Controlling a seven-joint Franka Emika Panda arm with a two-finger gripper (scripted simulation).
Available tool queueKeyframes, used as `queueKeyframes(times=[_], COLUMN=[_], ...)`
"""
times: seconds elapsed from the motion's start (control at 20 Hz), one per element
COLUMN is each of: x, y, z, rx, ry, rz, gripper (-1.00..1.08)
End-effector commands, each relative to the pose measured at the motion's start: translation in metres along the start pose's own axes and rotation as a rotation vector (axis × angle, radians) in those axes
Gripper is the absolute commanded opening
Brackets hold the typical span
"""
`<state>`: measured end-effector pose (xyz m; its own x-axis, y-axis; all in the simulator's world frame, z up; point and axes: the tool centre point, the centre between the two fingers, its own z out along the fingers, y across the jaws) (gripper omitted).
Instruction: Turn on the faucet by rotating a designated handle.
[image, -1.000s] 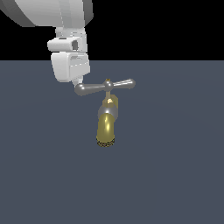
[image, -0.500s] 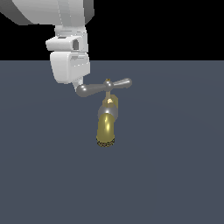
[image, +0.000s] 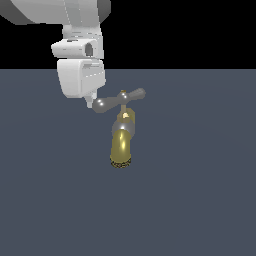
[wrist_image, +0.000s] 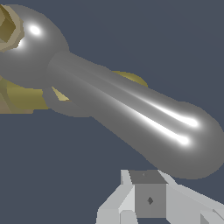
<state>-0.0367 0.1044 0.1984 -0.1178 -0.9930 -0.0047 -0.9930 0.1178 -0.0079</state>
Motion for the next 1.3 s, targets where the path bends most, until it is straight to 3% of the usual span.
queueKeyframes(times=[0.0,0.5,0.6,1.25], x=[0.010,0.027,0.015,0.080], y=[0.008,0.034,0.033,0.040], z=[0.000,0.000,0.000,-0.001], rx=[-0.006,-0.007,-0.005,-0.007], ry=[0.004,0.005,0.002,0.003], rz=[0.006,0.003,-0.016,-0.005], gripper=[-1.00,-1.00,-1.00,-1.00])
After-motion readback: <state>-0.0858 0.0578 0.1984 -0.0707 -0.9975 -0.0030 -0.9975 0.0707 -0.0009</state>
